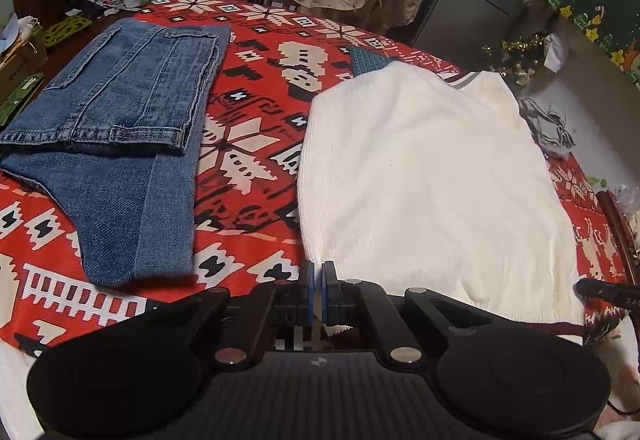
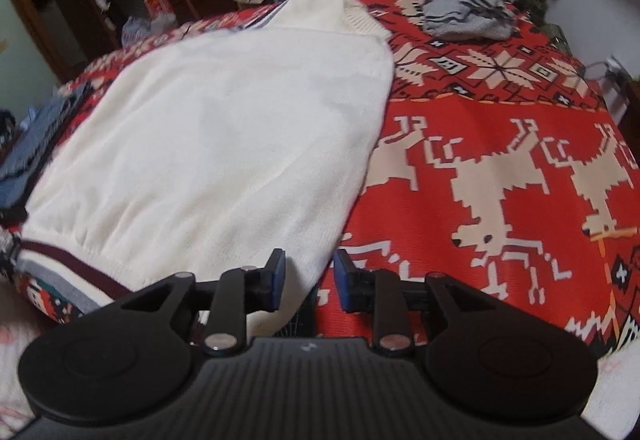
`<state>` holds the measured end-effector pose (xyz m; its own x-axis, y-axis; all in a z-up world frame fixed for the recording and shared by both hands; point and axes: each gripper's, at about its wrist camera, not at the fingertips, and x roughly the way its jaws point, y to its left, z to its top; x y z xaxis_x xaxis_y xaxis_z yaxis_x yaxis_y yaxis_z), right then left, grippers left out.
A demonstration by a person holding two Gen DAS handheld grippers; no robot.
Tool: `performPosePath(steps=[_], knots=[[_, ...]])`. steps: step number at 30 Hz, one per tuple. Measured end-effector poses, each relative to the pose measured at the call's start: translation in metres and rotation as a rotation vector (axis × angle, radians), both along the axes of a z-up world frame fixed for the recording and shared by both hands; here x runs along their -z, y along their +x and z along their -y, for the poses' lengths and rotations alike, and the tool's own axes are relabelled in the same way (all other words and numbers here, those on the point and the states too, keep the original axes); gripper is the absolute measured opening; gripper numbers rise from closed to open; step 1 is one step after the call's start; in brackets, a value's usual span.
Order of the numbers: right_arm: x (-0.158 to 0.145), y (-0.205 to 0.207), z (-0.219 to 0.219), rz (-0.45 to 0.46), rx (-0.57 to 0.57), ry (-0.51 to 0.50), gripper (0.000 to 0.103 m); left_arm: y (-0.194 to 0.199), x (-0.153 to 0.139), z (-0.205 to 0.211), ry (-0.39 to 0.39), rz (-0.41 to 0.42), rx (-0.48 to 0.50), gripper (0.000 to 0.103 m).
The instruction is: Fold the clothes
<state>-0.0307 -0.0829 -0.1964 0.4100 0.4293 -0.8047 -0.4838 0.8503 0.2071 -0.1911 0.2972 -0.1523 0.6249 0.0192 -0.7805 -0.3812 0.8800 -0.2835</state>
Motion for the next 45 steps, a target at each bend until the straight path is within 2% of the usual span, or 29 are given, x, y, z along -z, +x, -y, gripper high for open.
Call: performPosePath(steps=[3, 8, 9, 11, 15, 16, 19, 23, 29, 37, 41, 45], knots=[[0.002, 0.000, 0.008, -0.024, 0.009, 0.007, 0.029, 0.001, 0.000, -0.001, -0.009, 0.001, 0.000, 0.003], [0.006, -0.002, -0.003, -0.010, -0.027, 0.003, 0.027, 0.001, -0.001, -0.001, -0.017, 0.007, 0.003, 0.003], [0.007, -0.002, -0.007, 0.004, -0.038, -0.006, 0.017, 0.000, -0.002, -0.001, -0.022, 0.011, 0.006, 0.003], [0.004, -0.003, -0.013, 0.053, -0.069, -0.048, 0.006, -0.003, -0.005, -0.001, -0.046, 0.033, 0.021, 0.003], [-0.002, -0.001, -0.003, 0.061, -0.057, -0.034, 0.004, -0.011, -0.015, -0.002, -0.159, 0.084, 0.049, 0.003], [-0.003, 0.000, 0.000, 0.059, -0.051, -0.032, 0.004, -0.012, -0.015, 0.000, -0.167, 0.081, 0.063, 0.003], [-0.005, 0.001, 0.010, 0.052, -0.031, -0.024, 0.004, -0.011, -0.012, 0.010, -0.159, 0.049, 0.111, 0.004], [-0.008, 0.002, 0.023, 0.043, -0.004, -0.013, 0.005, -0.004, 0.005, 0.021, -0.130, -0.014, 0.128, 0.004], [-0.012, 0.005, 0.042, 0.029, 0.036, 0.003, 0.018, -0.014, 0.006, 0.021, -0.192, -0.022, 0.123, 0.008], [-0.007, -0.024, 0.049, -0.062, -0.001, 0.031, 0.018, -0.024, 0.017, 0.032, -0.301, -0.063, 0.138, 0.008], [-0.003, -0.035, 0.053, -0.102, -0.007, 0.042, 0.019, -0.022, 0.025, 0.041, -0.313, -0.095, 0.156, 0.019], [0.003, -0.036, 0.056, -0.139, 0.007, 0.060, 0.026, -0.020, 0.031, 0.043, -0.337, -0.116, 0.168, 0.023]])
